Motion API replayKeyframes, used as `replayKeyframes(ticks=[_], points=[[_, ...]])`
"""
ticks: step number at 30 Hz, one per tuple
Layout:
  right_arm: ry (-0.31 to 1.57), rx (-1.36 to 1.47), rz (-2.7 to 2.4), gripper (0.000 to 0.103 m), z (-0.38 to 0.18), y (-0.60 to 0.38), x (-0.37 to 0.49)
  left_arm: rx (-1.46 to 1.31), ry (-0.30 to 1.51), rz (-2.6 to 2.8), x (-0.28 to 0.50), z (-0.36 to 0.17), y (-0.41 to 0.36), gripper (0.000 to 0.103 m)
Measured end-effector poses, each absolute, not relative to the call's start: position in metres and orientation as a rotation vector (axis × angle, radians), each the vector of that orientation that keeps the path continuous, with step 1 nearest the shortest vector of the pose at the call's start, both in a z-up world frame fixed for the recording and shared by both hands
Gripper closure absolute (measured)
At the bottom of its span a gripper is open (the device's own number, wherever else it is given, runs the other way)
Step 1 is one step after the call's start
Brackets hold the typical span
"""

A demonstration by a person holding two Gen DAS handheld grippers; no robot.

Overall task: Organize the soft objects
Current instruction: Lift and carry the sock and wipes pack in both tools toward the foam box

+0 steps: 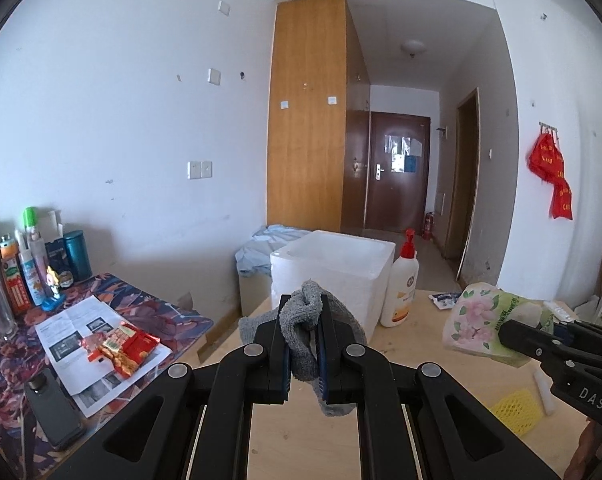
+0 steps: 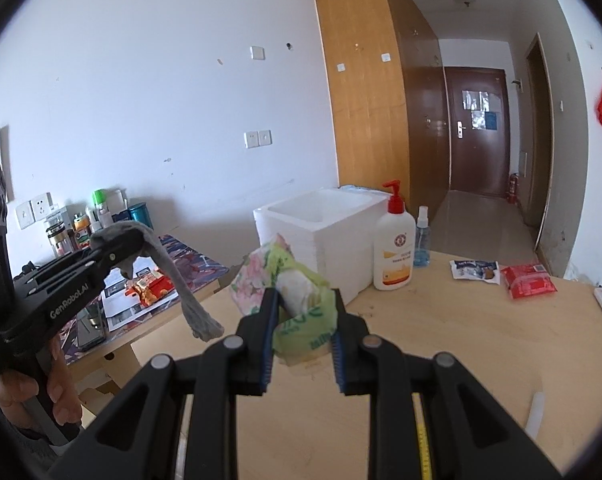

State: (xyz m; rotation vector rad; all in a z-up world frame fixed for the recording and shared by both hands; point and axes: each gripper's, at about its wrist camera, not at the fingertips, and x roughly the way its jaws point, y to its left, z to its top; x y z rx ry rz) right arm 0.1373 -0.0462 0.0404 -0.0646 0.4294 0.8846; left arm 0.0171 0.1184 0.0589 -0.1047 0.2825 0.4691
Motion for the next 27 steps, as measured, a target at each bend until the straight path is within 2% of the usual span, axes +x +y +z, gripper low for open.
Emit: replayKeyframes(ticks=[27], points=[[0.433,-0.117,0.88,0.075,0.069,0.013,0.2,-0.109,0.277,0.429,0.093,0.088,0.166,0.093]])
